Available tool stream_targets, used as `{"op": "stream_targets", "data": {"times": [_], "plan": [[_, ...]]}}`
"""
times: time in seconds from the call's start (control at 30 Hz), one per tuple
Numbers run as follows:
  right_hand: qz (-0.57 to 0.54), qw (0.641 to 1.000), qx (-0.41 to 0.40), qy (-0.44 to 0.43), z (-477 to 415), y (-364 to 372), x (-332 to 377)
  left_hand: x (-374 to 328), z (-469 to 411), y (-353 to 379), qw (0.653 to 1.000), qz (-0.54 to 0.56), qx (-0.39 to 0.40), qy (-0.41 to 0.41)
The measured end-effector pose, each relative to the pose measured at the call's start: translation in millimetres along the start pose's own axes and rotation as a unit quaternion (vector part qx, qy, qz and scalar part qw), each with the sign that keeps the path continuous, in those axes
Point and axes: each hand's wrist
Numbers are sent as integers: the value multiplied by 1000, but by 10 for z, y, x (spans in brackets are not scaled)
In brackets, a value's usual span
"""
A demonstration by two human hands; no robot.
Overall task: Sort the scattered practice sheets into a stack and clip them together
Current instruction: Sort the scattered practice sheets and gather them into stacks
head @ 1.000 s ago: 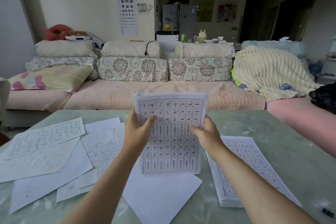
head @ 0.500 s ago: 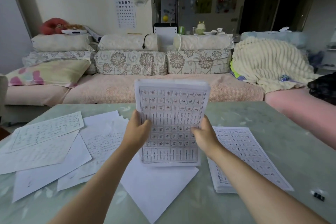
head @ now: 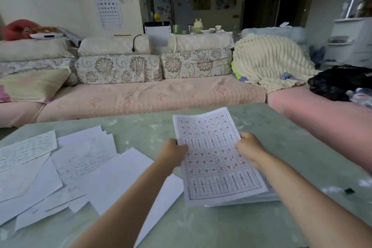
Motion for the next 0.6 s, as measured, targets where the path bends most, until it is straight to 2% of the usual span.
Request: {"op": "stream_targets", "data": {"times": [0.17, 0.27, 0.37, 0.43, 0.6], "plan": [[91, 995, -25, -26, -200, -156, -424, 19, -146, 622, 993, -102, 17, 53], [154, 987, -25, -34, -248, -209, -574, 31, -237, 857, 972, -217, 16, 83], [279, 958, -19, -59, -257, -302, -690, 98, -252, 991, 946, -313, 0, 84], [325, 944, -17, -57, -287, -376, -759, 130, -229, 1019, 948, -312, -14, 65], [204, 974, 12, -96, -326, -422, -856, 130, -149, 993, 970, -234, -53, 35]]}}
Point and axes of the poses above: each hand's wrist, its own z-axis away from the middle knuckle, its own y-axis out of the palm, x = y × z, and after that the axes turned 13 degrees about -x, right-handed
